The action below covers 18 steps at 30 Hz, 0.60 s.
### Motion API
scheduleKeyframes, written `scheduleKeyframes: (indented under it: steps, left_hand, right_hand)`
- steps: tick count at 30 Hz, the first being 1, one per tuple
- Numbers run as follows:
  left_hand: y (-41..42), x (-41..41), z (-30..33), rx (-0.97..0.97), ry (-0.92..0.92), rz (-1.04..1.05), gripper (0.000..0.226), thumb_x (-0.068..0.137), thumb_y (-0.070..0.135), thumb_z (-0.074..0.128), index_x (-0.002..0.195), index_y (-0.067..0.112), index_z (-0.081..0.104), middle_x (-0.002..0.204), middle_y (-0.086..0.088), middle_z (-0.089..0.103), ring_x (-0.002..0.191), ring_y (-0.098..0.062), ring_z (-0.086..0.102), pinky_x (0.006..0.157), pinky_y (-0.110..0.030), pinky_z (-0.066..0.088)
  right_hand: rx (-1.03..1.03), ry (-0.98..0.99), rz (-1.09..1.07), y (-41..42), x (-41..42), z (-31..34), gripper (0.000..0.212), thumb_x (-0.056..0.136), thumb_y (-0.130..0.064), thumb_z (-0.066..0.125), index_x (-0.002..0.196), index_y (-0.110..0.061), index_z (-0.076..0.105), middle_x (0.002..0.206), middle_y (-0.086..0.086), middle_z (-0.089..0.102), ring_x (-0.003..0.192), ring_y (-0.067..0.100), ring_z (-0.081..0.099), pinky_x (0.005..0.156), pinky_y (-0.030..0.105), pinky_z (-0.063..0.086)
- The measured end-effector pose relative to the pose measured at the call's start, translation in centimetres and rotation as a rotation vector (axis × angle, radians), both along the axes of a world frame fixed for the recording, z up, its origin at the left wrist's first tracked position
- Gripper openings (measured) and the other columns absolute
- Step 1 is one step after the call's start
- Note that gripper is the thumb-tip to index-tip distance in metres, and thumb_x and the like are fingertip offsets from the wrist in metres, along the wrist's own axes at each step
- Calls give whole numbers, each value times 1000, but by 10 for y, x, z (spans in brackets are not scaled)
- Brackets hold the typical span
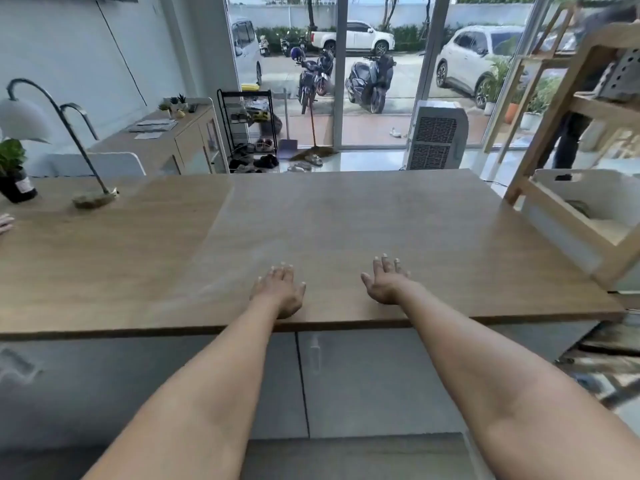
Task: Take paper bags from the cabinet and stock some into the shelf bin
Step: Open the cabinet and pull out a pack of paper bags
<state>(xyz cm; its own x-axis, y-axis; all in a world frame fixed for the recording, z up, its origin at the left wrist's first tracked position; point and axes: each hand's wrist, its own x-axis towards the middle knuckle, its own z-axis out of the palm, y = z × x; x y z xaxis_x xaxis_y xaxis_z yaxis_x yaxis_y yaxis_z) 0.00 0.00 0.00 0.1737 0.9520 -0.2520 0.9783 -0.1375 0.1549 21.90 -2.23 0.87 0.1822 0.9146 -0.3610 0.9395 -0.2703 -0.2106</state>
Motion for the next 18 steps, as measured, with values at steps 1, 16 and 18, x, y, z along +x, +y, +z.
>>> scheduleKeyframes:
  steps: [1, 16, 18]
  left_hand:
    - [-3, -1, -2, 19, 22, 5, 67, 101, 48, 23, 156, 12, 7, 164, -6, 2, 151, -25, 5, 123, -42, 6]
    - [-26, -12, -34, 100, 6, -30, 72, 98, 56, 11, 156, 15, -1, 164, -3, -9, 151, -18, -10, 122, -41, -9]
    - [-26, -13, -36, 105, -5, -47, 72, 98, 55, 11, 156, 15, 0, 164, -3, -8, 151, -18, -9, 122, -41, -8]
  right_hand:
    - [-7, -7, -1, -2, -1, -5, 67, 101, -48, 18, 154, -13, -4, 161, 4, -15, 150, 28, -11, 120, 46, 0]
    - [271, -76, -202, -35, -10, -40, 63, 100, -47, 19, 154, -16, 10, 163, 5, -1, 151, 22, -3, 120, 46, -4]
    - [486, -93, -366, -48, -16, -51, 59, 101, -41, 26, 151, -11, 21, 161, 13, 11, 150, 26, 7, 119, 47, 2]
